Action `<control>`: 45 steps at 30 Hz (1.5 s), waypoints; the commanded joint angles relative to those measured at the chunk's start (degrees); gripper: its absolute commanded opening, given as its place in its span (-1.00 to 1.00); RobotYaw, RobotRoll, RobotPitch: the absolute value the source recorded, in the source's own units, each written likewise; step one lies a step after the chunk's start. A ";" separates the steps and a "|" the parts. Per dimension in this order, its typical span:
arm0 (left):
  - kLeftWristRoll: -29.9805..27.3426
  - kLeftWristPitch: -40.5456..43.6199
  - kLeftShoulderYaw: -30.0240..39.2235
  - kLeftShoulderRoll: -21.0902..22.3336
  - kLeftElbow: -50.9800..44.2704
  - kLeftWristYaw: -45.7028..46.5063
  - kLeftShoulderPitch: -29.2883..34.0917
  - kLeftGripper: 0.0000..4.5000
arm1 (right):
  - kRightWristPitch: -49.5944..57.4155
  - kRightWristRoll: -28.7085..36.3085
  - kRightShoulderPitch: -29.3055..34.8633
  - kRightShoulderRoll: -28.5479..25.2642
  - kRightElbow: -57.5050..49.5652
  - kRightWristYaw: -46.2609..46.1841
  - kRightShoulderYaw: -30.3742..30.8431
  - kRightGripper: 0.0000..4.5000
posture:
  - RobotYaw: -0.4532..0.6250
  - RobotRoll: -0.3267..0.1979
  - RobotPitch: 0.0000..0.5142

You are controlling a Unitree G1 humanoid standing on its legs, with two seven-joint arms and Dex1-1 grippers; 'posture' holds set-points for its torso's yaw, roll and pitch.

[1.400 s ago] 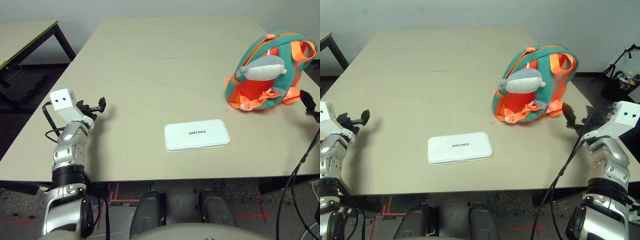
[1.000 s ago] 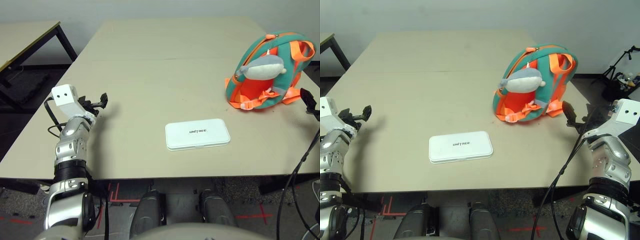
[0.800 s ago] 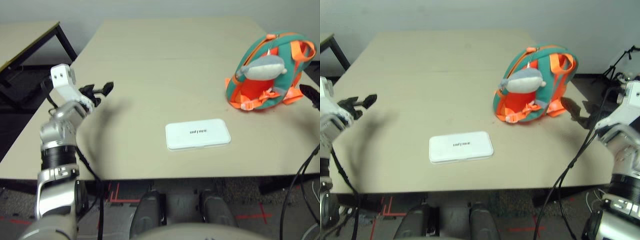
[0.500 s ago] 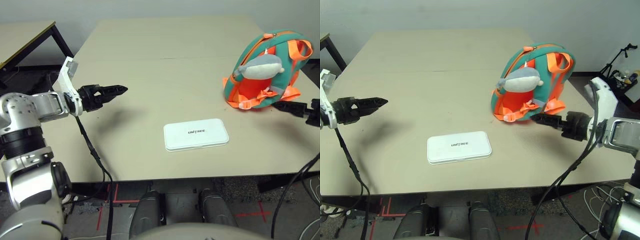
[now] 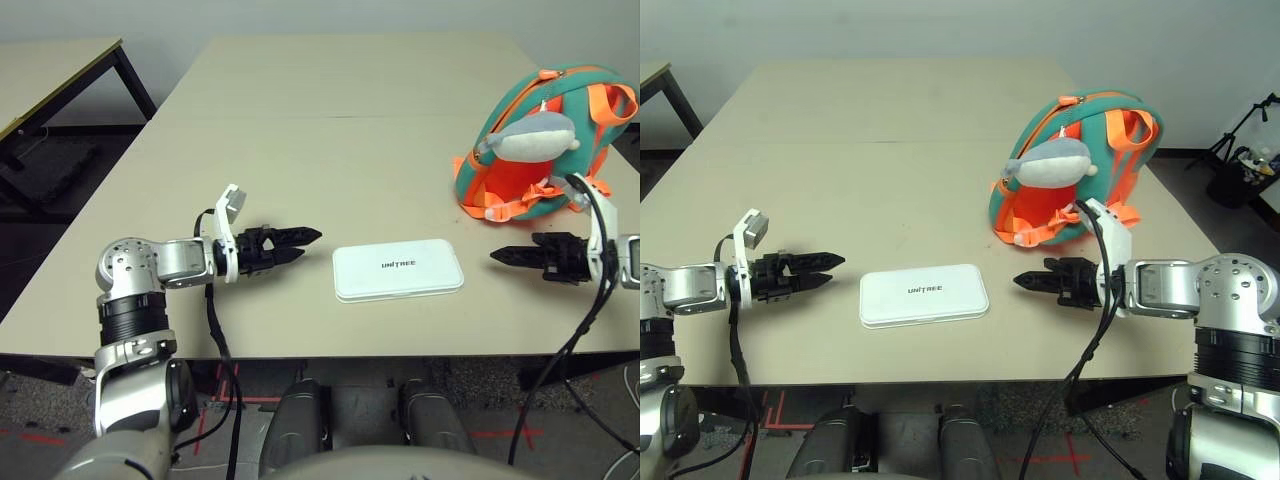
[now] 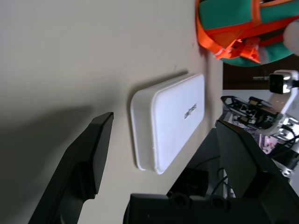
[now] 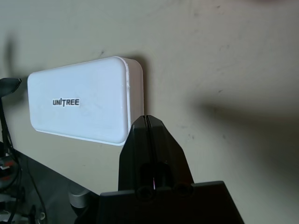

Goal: Put the pencil case into the backpack and zip it.

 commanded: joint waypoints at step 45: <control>-47.47 -14.09 -27.32 2.61 -0.62 36.94 9.18 0.71 | 2.24 -6.31 -1.72 14.26 -7.22 -7.81 5.20 -1.00 | -0.15 0.25 -0.69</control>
